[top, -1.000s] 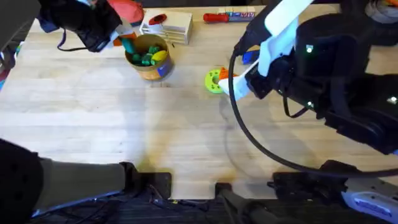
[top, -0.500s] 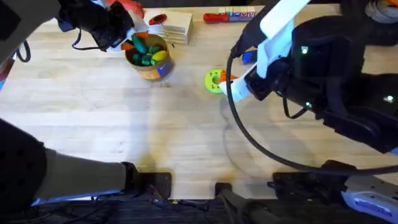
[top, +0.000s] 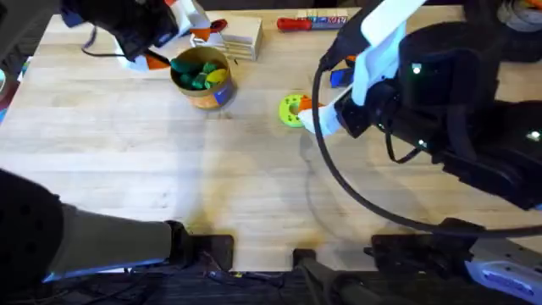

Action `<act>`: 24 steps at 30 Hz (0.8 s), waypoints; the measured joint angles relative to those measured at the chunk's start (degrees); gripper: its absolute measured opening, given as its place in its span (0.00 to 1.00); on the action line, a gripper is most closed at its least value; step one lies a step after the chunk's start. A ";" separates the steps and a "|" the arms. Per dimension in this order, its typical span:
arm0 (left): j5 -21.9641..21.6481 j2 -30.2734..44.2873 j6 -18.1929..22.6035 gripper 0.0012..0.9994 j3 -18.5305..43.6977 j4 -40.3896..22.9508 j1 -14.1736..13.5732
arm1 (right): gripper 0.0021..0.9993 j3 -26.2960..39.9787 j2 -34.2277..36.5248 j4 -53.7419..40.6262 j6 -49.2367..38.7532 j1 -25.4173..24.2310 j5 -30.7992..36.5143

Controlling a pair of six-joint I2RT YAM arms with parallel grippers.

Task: Pick up the gripper from the table and insert it into the empty holder that is missing its gripper. Then pick up a screw, insert it into the mounting hole, and use the screwdriver to tighten it. Finally, clean up the table by picking up the vegetable and placing it into the bucket.

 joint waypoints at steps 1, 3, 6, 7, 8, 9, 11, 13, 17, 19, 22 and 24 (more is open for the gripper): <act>0.02 -0.42 1.82 0.97 1.77 -2.28 0.00 | 0.99 0.10 -0.60 -1.12 0.72 -0.19 0.00; 0.01 -2.05 5.96 0.97 5.13 -7.01 0.00 | 0.99 1.24 -2.05 -5.23 2.48 -1.07 0.00; 0.00 -5.63 12.64 0.97 9.14 -13.81 -0.13 | 0.99 5.74 -4.39 -13.54 5.79 -3.16 0.00; 0.00 -7.37 15.21 0.97 9.98 -15.70 -0.29 | 0.99 7.69 -5.14 -16.51 6.63 -3.82 0.00; 0.03 -9.10 17.35 0.97 10.34 -16.77 -0.50 | 0.99 10.14 -6.01 -20.13 7.52 -4.62 0.01; 0.06 -10.78 19.18 0.97 10.51 -17.40 -0.84 | 0.99 12.16 -6.69 -23.14 8.05 -5.23 0.00; 0.24 -14.19 23.09 0.97 10.75 -18.45 -2.00 | 0.99 16.12 -7.98 -29.37 8.96 -6.29 0.00; 0.38 -17.33 27.59 0.97 10.89 -19.89 -3.90 | 0.99 19.34 -9.03 -34.39 9.62 -6.96 0.02; 0.76 -22.03 36.68 0.97 10.92 -24.51 -8.19 | 0.99 24.17 -9.97 -42.62 11.76 -7.17 -0.04; 1.06 -23.71 40.47 0.97 10.92 -27.34 -9.91 | 0.99 25.52 -10.12 -45.26 13.28 -7.17 -0.04; 1.27 -25.26 44.23 0.97 10.92 -31.64 -11.09 | 0.99 25.79 -10.42 -47.21 15.14 -7.17 -0.04; 1.27 -25.63 45.63 0.97 10.92 -34.02 -11.30 | 0.99 25.79 -10.56 -47.48 16.29 -7.17 -0.05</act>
